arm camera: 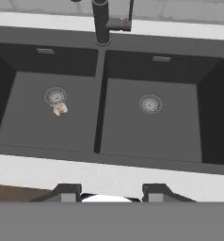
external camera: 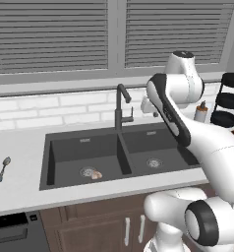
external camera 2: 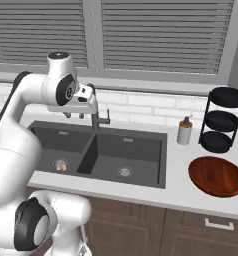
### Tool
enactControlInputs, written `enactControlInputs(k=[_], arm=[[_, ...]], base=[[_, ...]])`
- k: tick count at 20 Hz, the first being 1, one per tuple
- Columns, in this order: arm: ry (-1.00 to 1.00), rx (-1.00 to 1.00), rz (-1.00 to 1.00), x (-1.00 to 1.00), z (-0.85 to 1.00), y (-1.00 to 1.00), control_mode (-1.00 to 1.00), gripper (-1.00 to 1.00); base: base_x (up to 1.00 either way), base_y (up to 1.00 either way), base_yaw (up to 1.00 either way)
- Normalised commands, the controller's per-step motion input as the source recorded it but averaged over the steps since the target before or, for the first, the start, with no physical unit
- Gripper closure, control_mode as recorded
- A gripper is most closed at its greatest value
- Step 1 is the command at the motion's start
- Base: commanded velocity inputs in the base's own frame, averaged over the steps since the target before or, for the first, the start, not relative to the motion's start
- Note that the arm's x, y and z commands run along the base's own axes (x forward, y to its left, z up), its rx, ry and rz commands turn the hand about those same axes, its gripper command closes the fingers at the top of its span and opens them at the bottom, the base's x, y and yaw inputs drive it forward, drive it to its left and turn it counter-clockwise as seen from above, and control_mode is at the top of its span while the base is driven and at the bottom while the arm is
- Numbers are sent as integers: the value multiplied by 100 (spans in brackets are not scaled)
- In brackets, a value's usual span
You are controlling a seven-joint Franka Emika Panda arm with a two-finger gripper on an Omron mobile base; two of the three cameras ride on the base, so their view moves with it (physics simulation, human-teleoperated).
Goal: Pick the garlic from the sink and place it in the bowl. Then pick the bowl and place it in the microwave. Then close the microwave door and press the start button.
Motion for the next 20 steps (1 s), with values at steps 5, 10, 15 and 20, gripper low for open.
enactControlInputs(k=[5,10,15,20], arm=[[-4,-3,2,-36,-1,19,-100,-100],[-5,-24,1,-28,-34,100,-100,-100],[4,-6,0,10,-49,79,-100,-100],[4,0,0,33,-49,27,-100,-100]], base=[[0,0,0],[0,0,0],[0,0,0],[0,0,0]])
